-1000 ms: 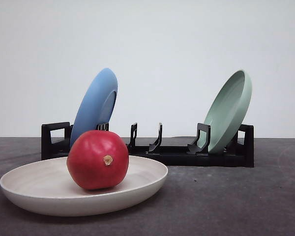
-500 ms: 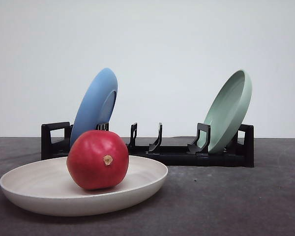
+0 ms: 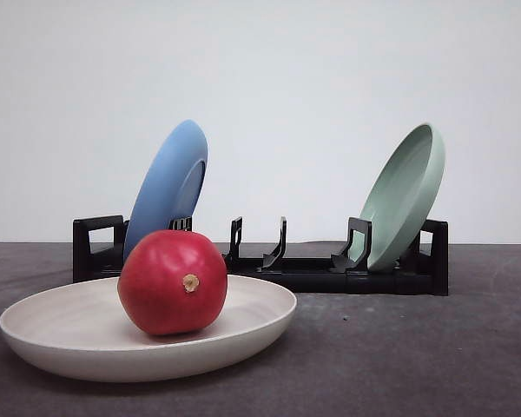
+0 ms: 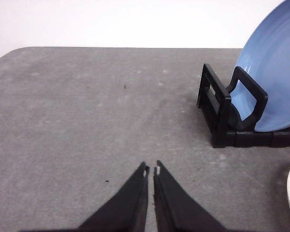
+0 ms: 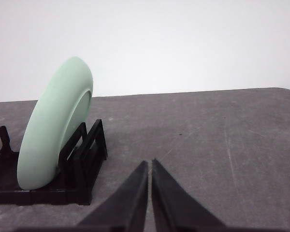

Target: Place pomegranate in white plate

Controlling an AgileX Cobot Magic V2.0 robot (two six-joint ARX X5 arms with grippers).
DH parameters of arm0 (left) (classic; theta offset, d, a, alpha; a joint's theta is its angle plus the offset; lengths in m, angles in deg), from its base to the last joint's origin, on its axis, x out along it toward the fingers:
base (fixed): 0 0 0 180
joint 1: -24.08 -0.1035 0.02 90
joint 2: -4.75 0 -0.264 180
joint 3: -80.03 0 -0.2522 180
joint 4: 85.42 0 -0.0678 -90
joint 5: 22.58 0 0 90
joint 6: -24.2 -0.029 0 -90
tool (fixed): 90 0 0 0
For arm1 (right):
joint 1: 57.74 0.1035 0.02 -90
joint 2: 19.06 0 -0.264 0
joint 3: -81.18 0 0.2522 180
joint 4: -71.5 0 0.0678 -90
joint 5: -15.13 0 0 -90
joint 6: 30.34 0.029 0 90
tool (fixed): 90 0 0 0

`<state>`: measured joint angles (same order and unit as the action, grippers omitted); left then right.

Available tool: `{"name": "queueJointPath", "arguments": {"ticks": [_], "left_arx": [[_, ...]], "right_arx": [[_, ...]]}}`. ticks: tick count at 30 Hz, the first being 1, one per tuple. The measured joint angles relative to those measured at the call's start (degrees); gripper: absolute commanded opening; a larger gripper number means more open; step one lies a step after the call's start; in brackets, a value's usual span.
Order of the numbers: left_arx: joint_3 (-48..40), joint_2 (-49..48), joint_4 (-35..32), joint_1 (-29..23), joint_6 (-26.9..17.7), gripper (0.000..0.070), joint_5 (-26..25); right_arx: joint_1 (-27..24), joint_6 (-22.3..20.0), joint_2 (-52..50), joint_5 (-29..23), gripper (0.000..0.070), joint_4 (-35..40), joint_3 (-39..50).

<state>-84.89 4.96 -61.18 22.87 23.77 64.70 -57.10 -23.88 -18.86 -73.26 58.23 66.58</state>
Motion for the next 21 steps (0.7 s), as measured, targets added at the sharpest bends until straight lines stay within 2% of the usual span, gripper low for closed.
{"name": "queueJointPath", "arguments": {"ticks": [21], "left_arx": [[0.0,0.0,0.0,0.0,0.0,0.0,-0.02]], "right_arx": [[0.0,0.0,0.0,-0.07,0.0006,0.0,0.0]]}}
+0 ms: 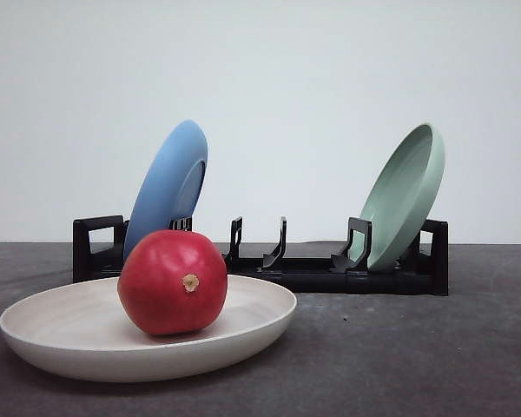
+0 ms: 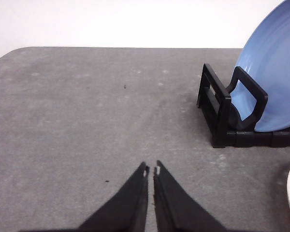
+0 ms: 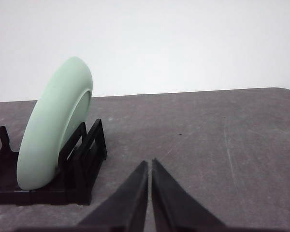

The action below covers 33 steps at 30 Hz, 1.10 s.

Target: Place pomegranate in white plate

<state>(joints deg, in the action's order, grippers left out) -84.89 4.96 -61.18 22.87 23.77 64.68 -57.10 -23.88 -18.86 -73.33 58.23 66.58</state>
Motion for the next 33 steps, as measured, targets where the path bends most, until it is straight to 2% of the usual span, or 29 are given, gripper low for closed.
{"name": "queueJointPath", "arguments": {"ticks": [33], "left_arx": [[0.0,0.0,0.0,0.0,0.0,0.0,0.02]], "right_arx": [[0.0,0.0,0.0,0.0,0.0006,0.0,0.0]]}}
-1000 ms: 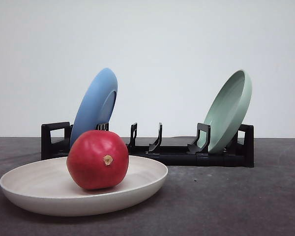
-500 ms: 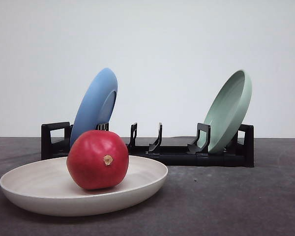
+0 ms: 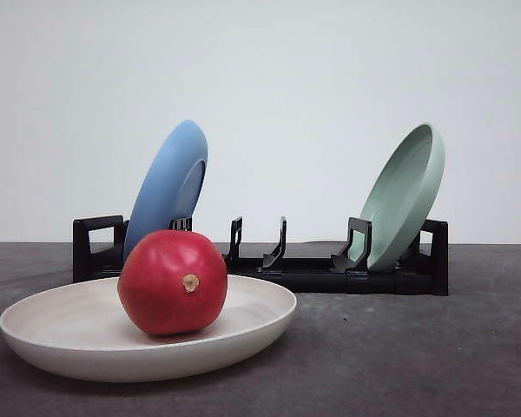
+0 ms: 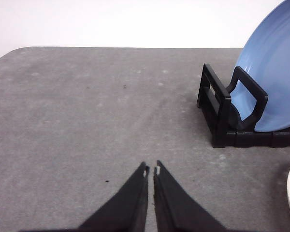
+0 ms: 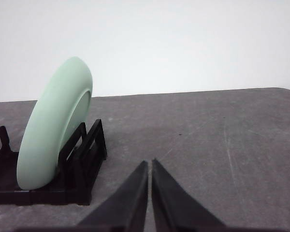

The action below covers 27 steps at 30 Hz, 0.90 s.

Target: Place pomegranate in white plate

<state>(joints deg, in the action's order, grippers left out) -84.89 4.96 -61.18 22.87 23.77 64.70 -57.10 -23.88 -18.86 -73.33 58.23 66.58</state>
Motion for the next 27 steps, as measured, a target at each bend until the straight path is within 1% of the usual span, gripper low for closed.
{"name": "queueJointPath", "arguments": {"ticks": [27], "left_arx": [[0.0,0.0,0.0,0.0,-0.02,0.0,-0.01]], "right_arx": [[0.0,0.0,0.0,-0.02,0.0006,0.0,0.0]]}}
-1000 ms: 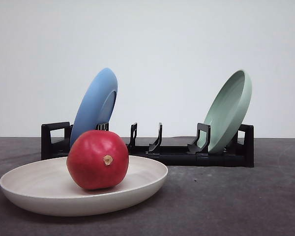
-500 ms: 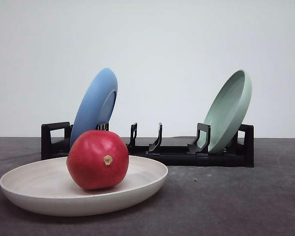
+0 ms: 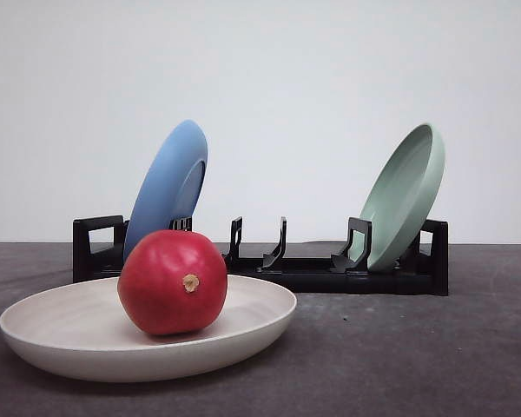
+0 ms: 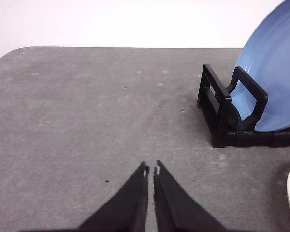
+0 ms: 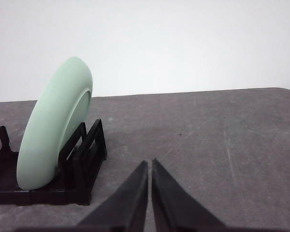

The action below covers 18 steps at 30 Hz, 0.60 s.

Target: Place pomegranate in white plate

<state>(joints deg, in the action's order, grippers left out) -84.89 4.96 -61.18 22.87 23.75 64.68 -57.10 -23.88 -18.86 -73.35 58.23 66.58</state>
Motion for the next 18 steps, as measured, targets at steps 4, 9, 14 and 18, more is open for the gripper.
{"name": "queueJointPath", "arguments": {"ticks": [4,9,14,18], "left_arx": [[0.0,0.0,0.0,0.0,0.0,0.0,0.0],[0.0,0.0,0.0,0.0,0.0,0.0,0.0],[0.0,0.0,0.0,0.0,0.0,0.0,0.02],[0.0,0.0,0.0,0.0,0.0,0.0,0.0]], "right_arx": [[0.0,0.0,0.0,0.0,0.0006,0.0,0.0],[0.0,0.0,0.0,0.0,0.0006,0.0,0.0],[0.0,0.0,0.0,0.0,0.0006,0.0,0.0],[0.0,0.0,0.0,0.0,0.0006,0.0,0.0]]}}
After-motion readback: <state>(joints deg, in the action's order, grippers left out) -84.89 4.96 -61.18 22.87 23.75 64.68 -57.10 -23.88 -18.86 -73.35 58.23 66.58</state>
